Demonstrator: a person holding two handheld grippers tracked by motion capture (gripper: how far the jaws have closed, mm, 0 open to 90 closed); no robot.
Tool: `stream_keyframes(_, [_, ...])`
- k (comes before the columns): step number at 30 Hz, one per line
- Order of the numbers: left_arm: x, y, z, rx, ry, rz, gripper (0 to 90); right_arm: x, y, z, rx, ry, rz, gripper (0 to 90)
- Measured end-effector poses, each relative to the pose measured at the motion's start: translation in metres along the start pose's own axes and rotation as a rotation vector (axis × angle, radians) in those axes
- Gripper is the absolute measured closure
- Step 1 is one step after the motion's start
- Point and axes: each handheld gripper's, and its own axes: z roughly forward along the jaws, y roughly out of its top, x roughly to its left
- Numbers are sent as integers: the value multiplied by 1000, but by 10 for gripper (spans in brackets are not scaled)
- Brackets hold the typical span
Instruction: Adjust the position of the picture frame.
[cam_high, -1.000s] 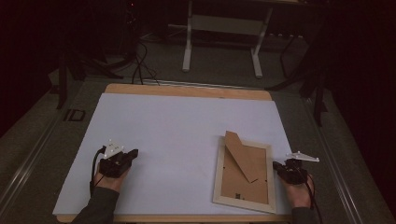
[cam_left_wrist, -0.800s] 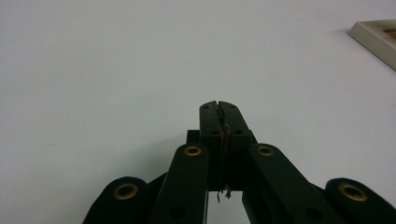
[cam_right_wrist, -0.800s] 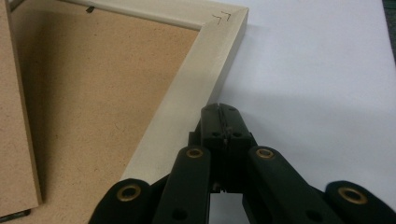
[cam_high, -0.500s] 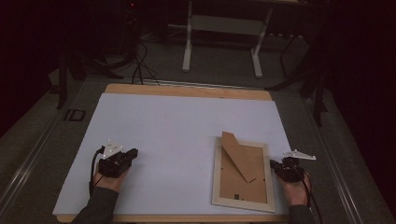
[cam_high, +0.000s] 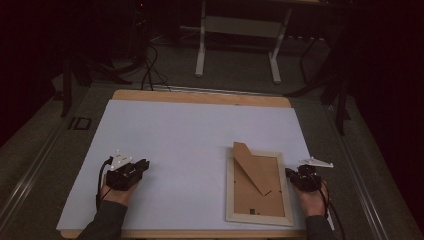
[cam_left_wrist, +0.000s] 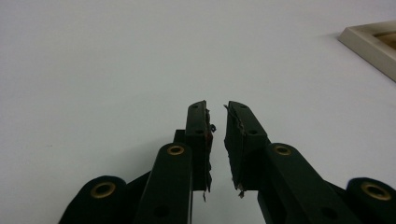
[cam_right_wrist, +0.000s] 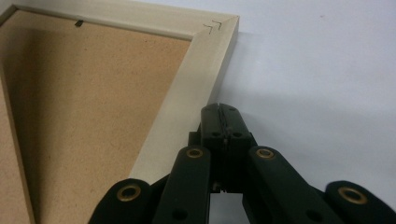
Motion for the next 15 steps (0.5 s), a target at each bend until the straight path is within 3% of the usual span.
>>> stream_keyframes(11, [0,1,0,-3,-2,1,799,9,10,11,11,23,-18,897])
stream_keyframes(15, [1,1,-1,-4,-1,-1,798,17,18,19,22,37,-46,897])
